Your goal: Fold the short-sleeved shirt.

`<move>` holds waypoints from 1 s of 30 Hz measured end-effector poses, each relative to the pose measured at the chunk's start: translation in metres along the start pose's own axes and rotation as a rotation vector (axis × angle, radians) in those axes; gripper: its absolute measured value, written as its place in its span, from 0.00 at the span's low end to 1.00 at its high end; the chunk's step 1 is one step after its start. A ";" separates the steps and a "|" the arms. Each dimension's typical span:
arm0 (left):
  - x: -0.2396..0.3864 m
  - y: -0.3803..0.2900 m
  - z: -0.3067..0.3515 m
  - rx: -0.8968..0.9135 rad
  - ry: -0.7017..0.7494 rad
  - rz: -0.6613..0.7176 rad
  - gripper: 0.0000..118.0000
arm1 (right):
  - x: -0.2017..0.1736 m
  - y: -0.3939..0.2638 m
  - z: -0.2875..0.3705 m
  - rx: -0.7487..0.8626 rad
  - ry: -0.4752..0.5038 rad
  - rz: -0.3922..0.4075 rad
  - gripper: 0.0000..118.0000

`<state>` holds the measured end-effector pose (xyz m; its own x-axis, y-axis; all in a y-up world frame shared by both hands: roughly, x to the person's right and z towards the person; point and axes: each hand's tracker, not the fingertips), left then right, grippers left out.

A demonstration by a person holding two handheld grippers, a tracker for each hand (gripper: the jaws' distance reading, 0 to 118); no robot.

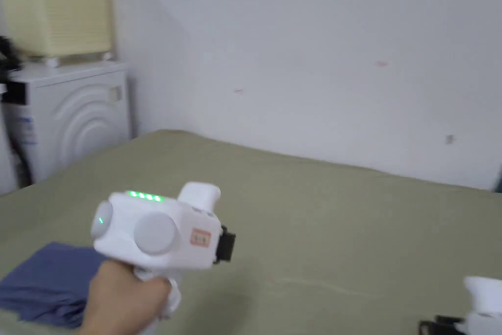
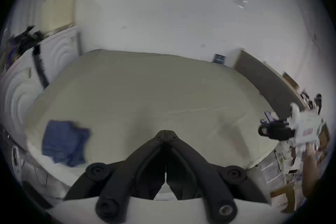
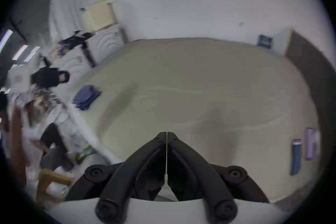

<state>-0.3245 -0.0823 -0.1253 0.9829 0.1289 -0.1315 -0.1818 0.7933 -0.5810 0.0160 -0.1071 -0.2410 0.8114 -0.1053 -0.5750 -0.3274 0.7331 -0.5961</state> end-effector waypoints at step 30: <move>0.109 -0.069 -0.022 0.204 0.197 0.013 0.00 | -0.034 -0.068 0.030 0.381 -0.497 -0.090 0.03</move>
<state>-0.2051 -0.1356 -0.1169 0.9523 0.0375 -0.3028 -0.1648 0.8984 -0.4070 0.0249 -0.1329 -0.1639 0.9857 0.0801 -0.1485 -0.1265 0.9333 -0.3362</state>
